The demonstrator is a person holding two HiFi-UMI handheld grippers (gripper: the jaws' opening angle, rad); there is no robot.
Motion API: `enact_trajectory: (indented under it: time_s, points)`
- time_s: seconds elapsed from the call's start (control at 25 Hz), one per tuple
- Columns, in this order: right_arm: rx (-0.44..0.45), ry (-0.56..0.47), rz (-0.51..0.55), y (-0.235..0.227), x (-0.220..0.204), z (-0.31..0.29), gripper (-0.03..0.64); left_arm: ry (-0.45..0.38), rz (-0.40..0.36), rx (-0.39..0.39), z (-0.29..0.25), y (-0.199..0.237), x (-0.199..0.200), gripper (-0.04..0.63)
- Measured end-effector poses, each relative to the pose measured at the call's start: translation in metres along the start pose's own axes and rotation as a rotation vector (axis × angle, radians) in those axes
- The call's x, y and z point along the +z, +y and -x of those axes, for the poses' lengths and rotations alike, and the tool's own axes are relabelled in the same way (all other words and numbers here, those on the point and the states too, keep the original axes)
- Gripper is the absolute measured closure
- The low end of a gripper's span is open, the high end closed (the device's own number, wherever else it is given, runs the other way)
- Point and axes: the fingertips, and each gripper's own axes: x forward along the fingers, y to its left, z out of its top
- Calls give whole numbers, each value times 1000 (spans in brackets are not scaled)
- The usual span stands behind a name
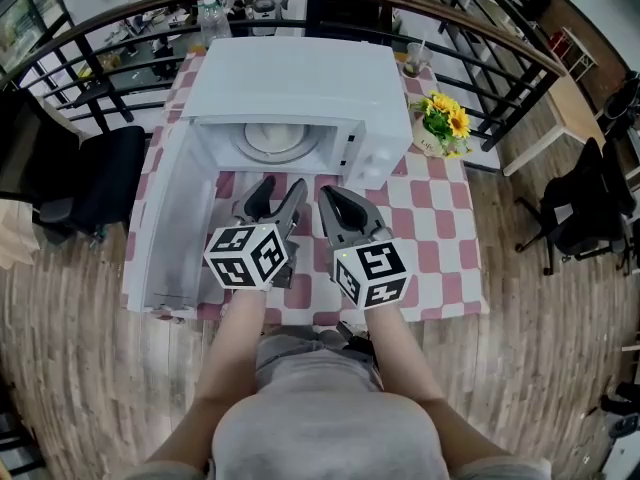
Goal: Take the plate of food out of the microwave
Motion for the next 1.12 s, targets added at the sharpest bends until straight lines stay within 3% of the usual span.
enact_trajectory:
  time_s: [0.36,0.8,1.12]
  points:
    - [43,34,8,-6,-11,-30,589,13,140,83,-27,37,-9,341]
    - [45,75,-15,-26,-26,-53,589,30,414,136,-61,83,-30,341]
    - [56,109,-39,-27,-42,-69,589,54,652,231,-80,122,-56,334]
